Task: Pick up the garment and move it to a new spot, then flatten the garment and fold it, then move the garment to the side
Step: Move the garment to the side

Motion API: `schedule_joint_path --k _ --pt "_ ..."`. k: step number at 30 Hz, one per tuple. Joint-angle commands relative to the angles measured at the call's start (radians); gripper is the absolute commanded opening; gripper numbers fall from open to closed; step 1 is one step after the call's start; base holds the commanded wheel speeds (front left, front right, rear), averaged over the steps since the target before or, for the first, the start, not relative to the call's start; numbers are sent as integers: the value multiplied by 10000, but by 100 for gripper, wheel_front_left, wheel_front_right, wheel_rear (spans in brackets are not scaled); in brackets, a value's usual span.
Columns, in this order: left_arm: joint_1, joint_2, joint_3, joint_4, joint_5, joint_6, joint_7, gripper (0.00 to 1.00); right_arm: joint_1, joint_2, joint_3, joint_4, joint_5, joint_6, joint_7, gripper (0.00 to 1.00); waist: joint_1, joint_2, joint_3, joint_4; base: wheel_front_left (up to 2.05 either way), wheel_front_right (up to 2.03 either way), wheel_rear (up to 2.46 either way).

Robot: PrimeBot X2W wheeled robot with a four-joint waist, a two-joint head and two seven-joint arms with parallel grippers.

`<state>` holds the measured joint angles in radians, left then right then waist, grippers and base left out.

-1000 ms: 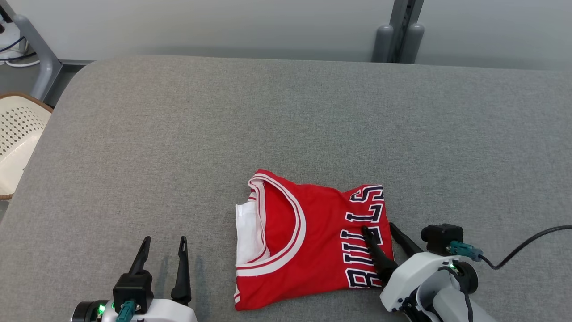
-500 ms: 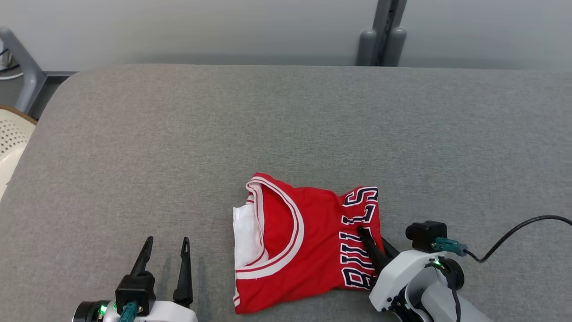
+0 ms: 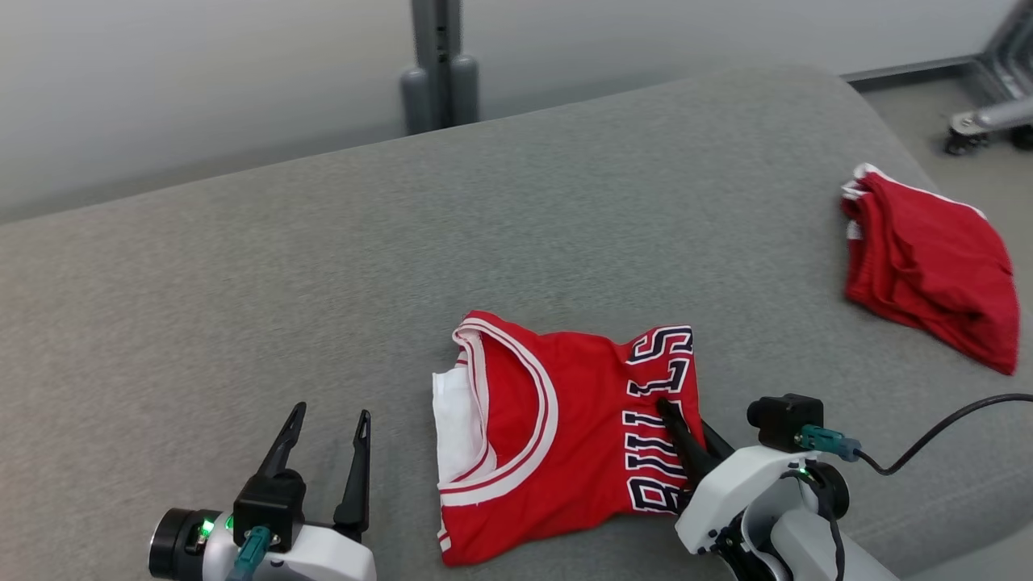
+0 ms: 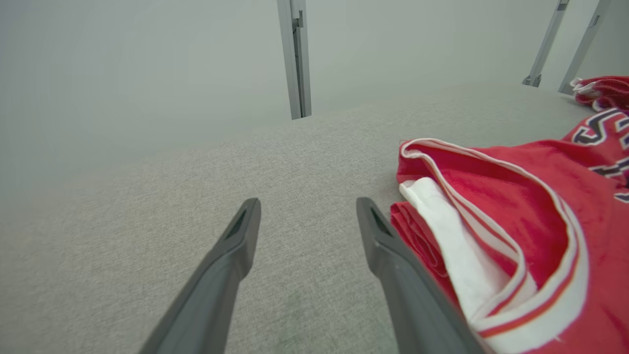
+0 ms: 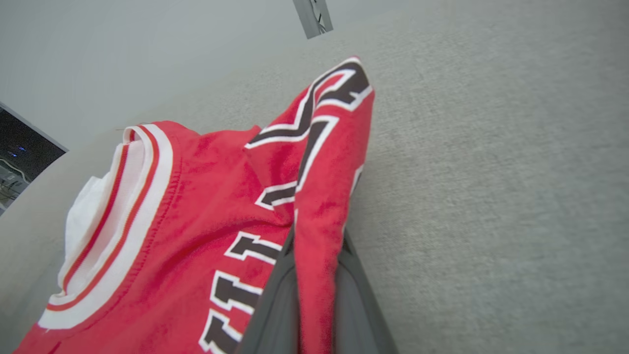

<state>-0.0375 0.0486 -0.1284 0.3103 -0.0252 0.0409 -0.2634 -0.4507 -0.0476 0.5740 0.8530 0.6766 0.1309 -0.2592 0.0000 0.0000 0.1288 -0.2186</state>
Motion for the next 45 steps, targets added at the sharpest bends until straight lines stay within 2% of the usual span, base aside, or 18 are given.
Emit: schedule_joint_path --k 1,7,13,21,32,39,45 --pt "-249 45 -54 19 118 -85 -7 100 113 -73 -147 -59 -86 -3 -80 0 0 0 150 -1745 0 0 0" --pt "-411 91 -170 81 186 -206 -7 100 284 -58 -326 -250 -116 -3 -75 0 0 0 299 -3064 0 0 0" --pt "-820 110 -648 340 340 -550 -7 100 522 -44 -1189 -541 -474 -2 -74 0 0 0 543 -3233 0 0 0" --pt "-1257 136 -1068 585 407 -757 -7 100 688 -64 -2011 -1139 -968 -2 -74 0 0 0 893 -3318 0 0 0" --pt "-1397 322 -1067 534 236 -508 -7 100 -480 -65 -2795 -1757 -1923 -2 -75 0 0 0 1375 -3299 0 0 0" --pt "-1095 536 -788 164 128 -234 -7 100 -2460 -187 -3136 -677 -2896 -2 -75 0 0 0 1520 -3226 0 0 0" --pt "-1226 557 -756 -106 163 -234 -7 100 -4061 -1246 -3521 921 -3835 -2 -75 0 0 0 1698 -2524 0 0 0"
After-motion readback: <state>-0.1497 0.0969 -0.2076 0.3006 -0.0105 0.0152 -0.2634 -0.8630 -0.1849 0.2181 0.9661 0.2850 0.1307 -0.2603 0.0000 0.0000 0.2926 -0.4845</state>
